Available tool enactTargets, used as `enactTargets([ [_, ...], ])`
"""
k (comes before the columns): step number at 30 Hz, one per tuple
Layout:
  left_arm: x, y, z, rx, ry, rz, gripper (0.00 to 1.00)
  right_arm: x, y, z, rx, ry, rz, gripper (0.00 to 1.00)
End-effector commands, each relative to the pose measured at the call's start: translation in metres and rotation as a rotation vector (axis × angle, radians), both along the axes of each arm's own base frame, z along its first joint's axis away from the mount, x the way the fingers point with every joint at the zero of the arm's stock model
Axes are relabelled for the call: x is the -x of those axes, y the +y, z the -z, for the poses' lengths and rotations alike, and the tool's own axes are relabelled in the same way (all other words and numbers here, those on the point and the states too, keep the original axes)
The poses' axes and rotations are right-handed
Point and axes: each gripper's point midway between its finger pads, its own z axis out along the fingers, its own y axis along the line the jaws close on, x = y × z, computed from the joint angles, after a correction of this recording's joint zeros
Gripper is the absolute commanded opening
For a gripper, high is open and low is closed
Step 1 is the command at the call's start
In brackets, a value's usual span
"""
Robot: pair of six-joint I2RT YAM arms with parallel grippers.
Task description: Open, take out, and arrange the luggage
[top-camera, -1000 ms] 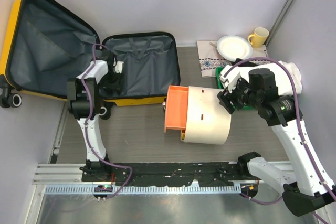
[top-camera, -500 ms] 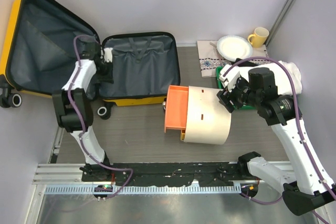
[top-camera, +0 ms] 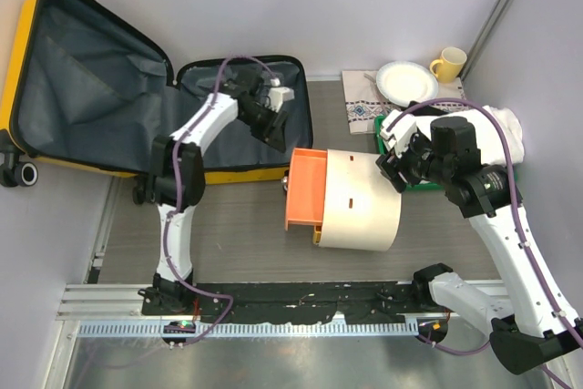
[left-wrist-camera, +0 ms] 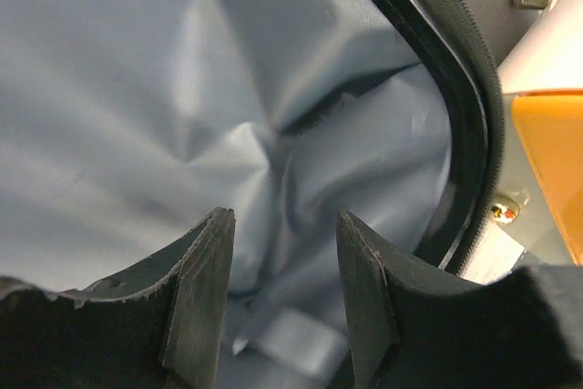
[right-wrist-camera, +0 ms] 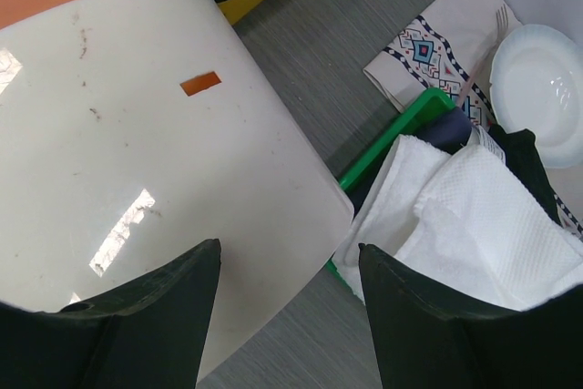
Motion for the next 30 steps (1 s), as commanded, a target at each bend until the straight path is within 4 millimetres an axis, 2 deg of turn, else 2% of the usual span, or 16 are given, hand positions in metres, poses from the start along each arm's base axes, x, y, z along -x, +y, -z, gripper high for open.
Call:
enactTargets([
  [1, 0.022, -0.020, 0.032, -0.006, 0.156, 0.067, 0.50, 0.052, -0.036, 0.076, 0.215, 0.362, 0.029, 0.69],
  [5, 0.034, -0.010, 0.071, -0.080, 0.275, 0.057, 0.40, 0.050, -0.037, 0.075, 0.226, 0.359, 0.030, 0.69],
  [8, 0.035, 0.000, 0.099, -0.149, 0.313, 0.027, 0.38, 0.050, -0.037, 0.077, 0.227, 0.365, 0.033, 0.69],
  [10, 0.022, 0.008, 0.110, -0.195, 0.271, -0.008, 0.38, 0.050, -0.036, 0.077, 0.228, 0.368, 0.029, 0.69],
  [11, 0.013, 0.010, 0.107, -0.204, 0.234, -0.037, 0.39, 0.049, -0.037, 0.078, 0.233, 0.369, 0.028, 0.69],
  [12, -0.003, 0.010, 0.111, -0.196, 0.160, -0.065, 0.42, 0.050, -0.037, 0.078, 0.233, 0.372, 0.029, 0.69],
  [14, -0.031, 0.026, 0.107, -0.245, 0.041, -0.160, 0.48, 0.050, -0.037, 0.078, 0.235, 0.374, 0.030, 0.69],
  [16, -0.065, 0.038, 0.089, -0.261, -0.121, -0.234, 0.51, 0.050, -0.037, 0.077, 0.234, 0.372, 0.030, 0.69],
  [17, -0.081, 0.053, 0.083, -0.324, -0.198, -0.294, 0.52, 0.050, -0.038, 0.077, 0.236, 0.375, 0.031, 0.69],
  [18, -0.099, 0.057, 0.065, -0.315, -0.301, -0.326, 0.54, 0.050, -0.039, 0.077, 0.240, 0.374, 0.034, 0.69],
  [21, -0.132, 0.080, 0.039, -0.364, -0.479, -0.414, 0.58, 0.052, -0.039, 0.079, 0.242, 0.379, 0.034, 0.69],
  [24, -0.154, 0.103, 0.009, -0.407, -0.569, -0.497, 0.61, 0.053, -0.039, 0.079, 0.239, 0.381, 0.039, 0.69],
  [26, -0.153, 0.106, 0.002, -0.362, -0.509, -0.492, 0.58, 0.051, -0.039, 0.079, 0.240, 0.376, 0.037, 0.69],
  [27, -0.137, 0.092, -0.010, -0.222, -0.400, -0.394, 0.56, 0.050, -0.039, 0.078, 0.241, 0.374, 0.038, 0.69],
  [29, -0.105, 0.075, -0.020, -0.079, -0.258, -0.271, 0.50, 0.050, -0.040, 0.077, 0.243, 0.367, 0.044, 0.69],
  [30, -0.068, 0.071, -0.016, -0.073, -0.129, -0.191, 0.49, 0.050, -0.040, 0.077, 0.246, 0.367, 0.041, 0.69],
])
